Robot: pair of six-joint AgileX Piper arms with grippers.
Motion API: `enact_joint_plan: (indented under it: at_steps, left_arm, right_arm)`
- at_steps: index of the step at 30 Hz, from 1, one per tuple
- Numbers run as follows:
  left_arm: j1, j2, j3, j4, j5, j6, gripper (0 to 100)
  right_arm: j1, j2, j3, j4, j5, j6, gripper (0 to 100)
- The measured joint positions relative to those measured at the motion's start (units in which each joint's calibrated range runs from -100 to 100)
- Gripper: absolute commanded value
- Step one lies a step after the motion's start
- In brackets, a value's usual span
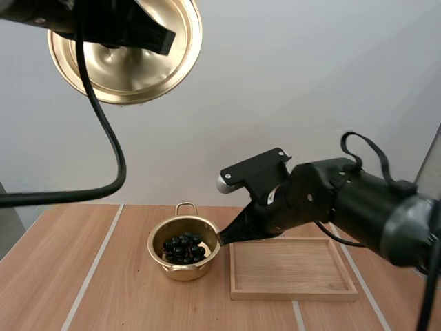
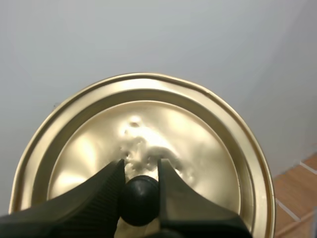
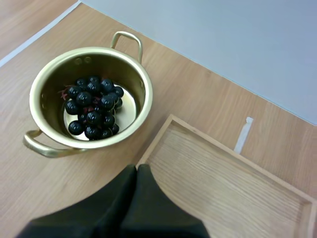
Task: Open the lid, put the grape in the pot, and close it
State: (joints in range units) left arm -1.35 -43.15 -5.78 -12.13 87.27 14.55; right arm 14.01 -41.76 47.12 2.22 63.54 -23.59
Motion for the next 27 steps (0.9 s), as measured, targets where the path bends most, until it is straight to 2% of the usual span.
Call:
enact_joint_plan:
  at_steps: [9, 17, 23, 27]
  left_arm:
    - [0.0, 6.96, 10.22, -0.36, -0.61, 3.19, 0]
    - [0.0, 13.64, 21.84, -4.93, -2.65, 9.66, 0]
    - [0.0, 22.04, 28.0, -6.26, -2.98, 13.86, 0]
    - [0.0, 27.58, 30.61, -9.32, -3.1, 16.72, 0]
  right_arm:
    - [-0.96, -21.83, 2.68, -0.11, 13.83, 0.0, 0]
    - [-2.17, -29.79, 2.68, -0.11, 22.23, 0.0, 0]
    - [-2.44, -32.63, 2.68, -0.11, 23.55, 0.0, 0]
    - [-2.44, -32.63, 2.68, -0.11, 24.01, 0.0, 0]
